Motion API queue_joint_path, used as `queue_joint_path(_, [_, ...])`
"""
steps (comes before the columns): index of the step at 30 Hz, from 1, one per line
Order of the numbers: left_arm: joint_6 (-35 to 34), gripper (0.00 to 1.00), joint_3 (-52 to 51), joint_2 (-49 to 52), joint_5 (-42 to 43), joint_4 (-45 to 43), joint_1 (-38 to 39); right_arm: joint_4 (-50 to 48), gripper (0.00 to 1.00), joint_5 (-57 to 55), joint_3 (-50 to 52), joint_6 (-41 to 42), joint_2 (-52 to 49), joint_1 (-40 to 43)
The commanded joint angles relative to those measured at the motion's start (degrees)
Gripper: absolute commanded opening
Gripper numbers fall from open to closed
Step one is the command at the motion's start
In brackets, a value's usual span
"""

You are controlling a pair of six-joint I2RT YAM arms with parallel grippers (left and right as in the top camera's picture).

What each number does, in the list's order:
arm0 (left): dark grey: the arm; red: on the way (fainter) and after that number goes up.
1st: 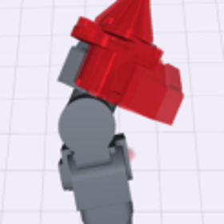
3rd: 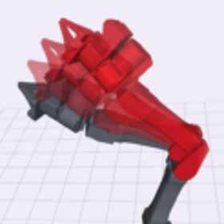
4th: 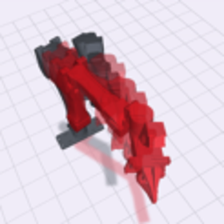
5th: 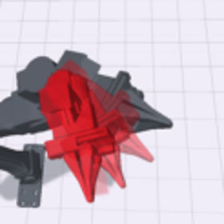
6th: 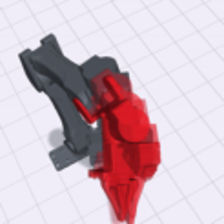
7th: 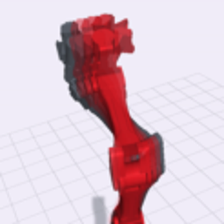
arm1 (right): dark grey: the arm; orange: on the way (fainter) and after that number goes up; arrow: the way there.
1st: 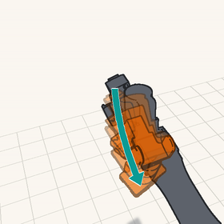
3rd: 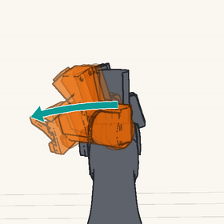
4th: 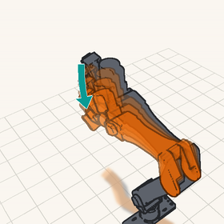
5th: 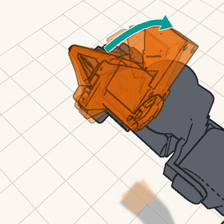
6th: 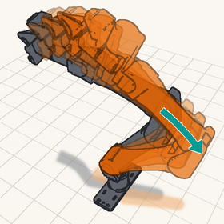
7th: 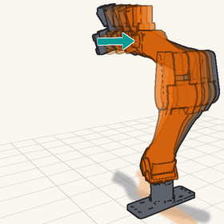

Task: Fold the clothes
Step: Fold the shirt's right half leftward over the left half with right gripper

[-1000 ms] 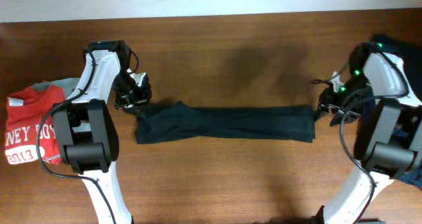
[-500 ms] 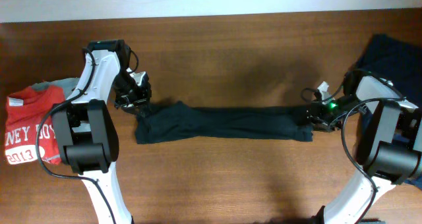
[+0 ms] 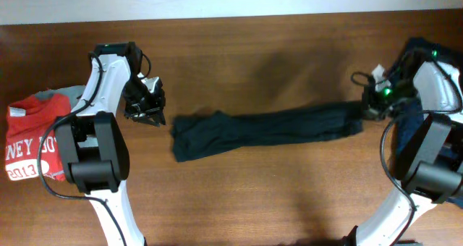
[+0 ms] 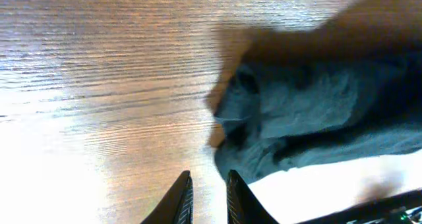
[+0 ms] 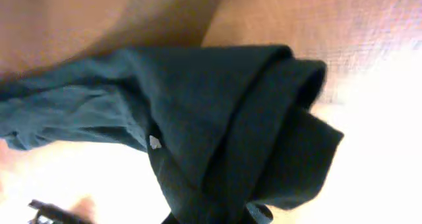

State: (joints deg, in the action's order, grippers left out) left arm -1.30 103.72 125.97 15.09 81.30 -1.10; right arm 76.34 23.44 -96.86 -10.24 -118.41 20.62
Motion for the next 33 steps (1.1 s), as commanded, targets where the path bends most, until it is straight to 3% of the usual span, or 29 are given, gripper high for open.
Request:
queue_joint_path(1, [0.7,0.18,0.8,-2.5,-0.1,-0.1,-0.1,1.7,0.04,-2.6,-3.7,0.3,3.6,-7.4])
queue_joint_path(7, [0.7,0.18,0.8,-2.5,0.0,0.1,-0.1,-0.2,0.04,-12.9,-3.7,8.9,2.8,-27.8])
queue_joint_path(13, [0.7,0.18,0.8,-2.5,0.0,0.4,-0.1,-2.3,0.08,-16.7,-3.7,11.8,-2.1,-41.4])
queue_joint_path(14, [0.7,0.18,0.8,-2.5,0.0,0.4,-0.1,-2.5,0.11,-16.6,-3.7,11.8,-3.2,-42.8])
queue_joint_path(16, [0.7,0.18,0.8,-2.5,0.1,0.4,-0.1,-3.0,0.31,-16.6,-3.7,11.8,-5.2,-45.1])
queue_joint_path(19, [0.7,0.18,0.8,-2.5,0.1,0.5,-0.1,-3.3,0.37,-16.9,-3.7,11.8,-5.7,-46.3])
queue_joint_path(28, [0.8,0.24,0.8,-2.5,0.2,2.4,0.1,-2.5,0.36,-16.9,-3.7,11.8,-5.6,-40.3])
queue_joint_path(31, [2.9,0.31,0.4,-2.5,2.1,2.3,1.2,-2.4,0.36,-16.9,-3.7,11.6,-5.4,-37.3])
queue_joint_path(33, [4.7,0.46,-0.8,-2.5,5.1,1.5,2.8,-2.0,0.36,-16.8,-3.7,10.9,-4.6,-34.2])
